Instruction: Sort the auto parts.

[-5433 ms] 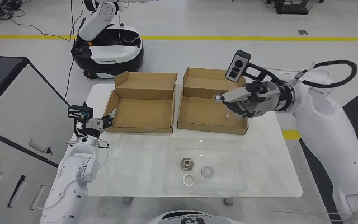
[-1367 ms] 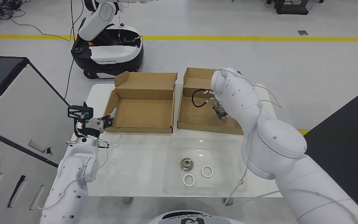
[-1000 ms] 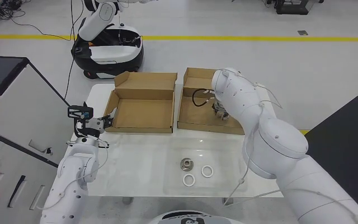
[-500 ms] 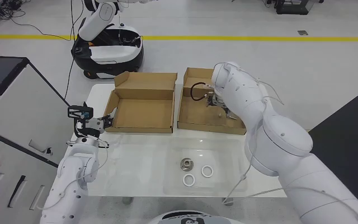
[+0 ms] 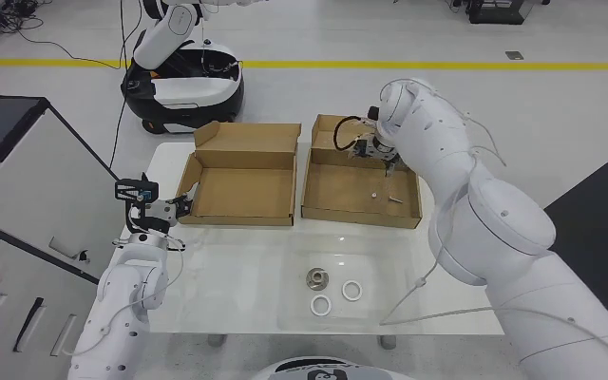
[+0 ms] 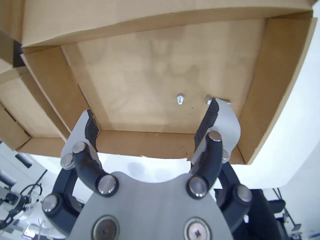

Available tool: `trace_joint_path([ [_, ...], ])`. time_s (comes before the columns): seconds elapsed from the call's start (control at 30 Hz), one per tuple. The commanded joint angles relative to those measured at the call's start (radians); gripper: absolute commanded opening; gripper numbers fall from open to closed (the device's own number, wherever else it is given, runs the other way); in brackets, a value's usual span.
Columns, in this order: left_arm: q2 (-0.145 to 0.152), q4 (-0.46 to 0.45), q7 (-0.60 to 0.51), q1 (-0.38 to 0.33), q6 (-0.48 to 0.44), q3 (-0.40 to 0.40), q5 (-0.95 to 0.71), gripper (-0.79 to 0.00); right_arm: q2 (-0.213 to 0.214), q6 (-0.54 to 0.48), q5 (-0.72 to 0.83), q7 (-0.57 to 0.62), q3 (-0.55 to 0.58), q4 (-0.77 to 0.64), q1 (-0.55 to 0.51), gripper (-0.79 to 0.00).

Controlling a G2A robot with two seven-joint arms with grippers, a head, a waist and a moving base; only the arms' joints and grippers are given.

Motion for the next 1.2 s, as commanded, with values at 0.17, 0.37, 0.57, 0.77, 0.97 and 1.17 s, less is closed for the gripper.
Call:
trace_joint_path([
  [0.17,0.0,0.0,0.0,0.0,0.0,0.0,0.0,0.0,0.025,-0.226,0.028,0.035,0.024,0.022,0.044,0.0],
  [0.37,0.0,0.0,0.0,0.0,0.0,0.0,0.0,0.0,0.048,-0.375,0.03,0.045,0.035,0.022,0.067,0.0],
  [0.57,0.0,0.0,0.0,0.0,0.0,0.0,0.0,0.0,0.059,-0.417,0.023,0.016,0.042,0.022,0.074,0.0],
  [0.77,0.0,0.0,0.0,0.0,0.0,0.0,0.0,0.0,0.06,-0.422,0.024,0.016,0.043,0.022,0.076,0.0],
  [0.97,0.0,0.0,0.0,0.0,0.0,0.0,0.0,0.0,0.06,-0.422,0.024,0.016,0.043,0.022,0.076,0.0],
  [1.17,0.0,0.0,0.0,0.0,0.0,0.0,0.0,0.0,0.06,-0.422,0.024,0.016,0.043,0.022,0.076,0.0],
])
